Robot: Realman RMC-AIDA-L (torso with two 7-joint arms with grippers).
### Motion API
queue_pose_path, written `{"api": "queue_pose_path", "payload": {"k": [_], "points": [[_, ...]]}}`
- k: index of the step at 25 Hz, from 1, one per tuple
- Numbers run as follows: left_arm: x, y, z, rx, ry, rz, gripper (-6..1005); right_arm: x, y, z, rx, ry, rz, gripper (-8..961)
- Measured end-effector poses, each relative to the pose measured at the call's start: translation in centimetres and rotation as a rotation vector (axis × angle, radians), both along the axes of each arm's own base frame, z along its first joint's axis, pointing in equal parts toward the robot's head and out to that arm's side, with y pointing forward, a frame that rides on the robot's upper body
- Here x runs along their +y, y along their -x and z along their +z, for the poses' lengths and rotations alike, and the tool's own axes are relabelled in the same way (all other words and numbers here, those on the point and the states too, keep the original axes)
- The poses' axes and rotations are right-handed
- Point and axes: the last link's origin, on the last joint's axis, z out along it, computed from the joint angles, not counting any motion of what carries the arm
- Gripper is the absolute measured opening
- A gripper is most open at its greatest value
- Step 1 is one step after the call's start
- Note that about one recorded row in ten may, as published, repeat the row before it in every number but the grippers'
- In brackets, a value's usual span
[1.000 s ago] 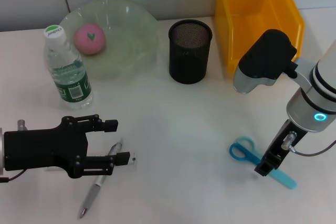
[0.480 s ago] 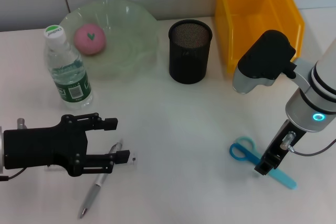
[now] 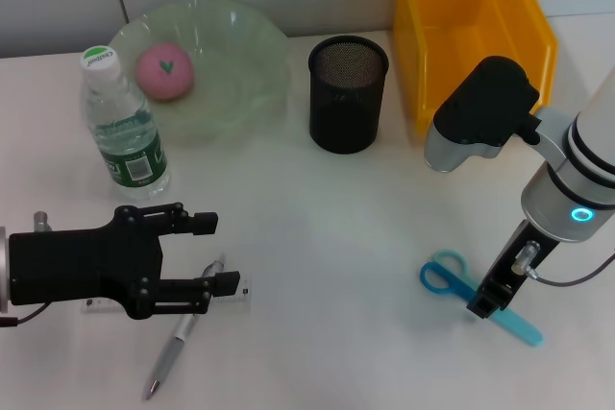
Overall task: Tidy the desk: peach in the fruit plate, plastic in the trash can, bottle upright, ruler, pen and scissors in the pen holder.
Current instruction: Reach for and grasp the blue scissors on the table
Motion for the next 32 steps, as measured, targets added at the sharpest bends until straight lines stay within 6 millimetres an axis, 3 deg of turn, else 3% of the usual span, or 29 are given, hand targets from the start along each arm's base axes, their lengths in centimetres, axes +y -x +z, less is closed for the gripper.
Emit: {"api": "queue_pose_path", "payload": {"k": [32], "points": [[-0.11, 0.06, 0.06, -0.001, 0.004, 0.0, 796, -0.16, -0.23, -0.06, -0.003, -0.001, -0.009, 348]]}}
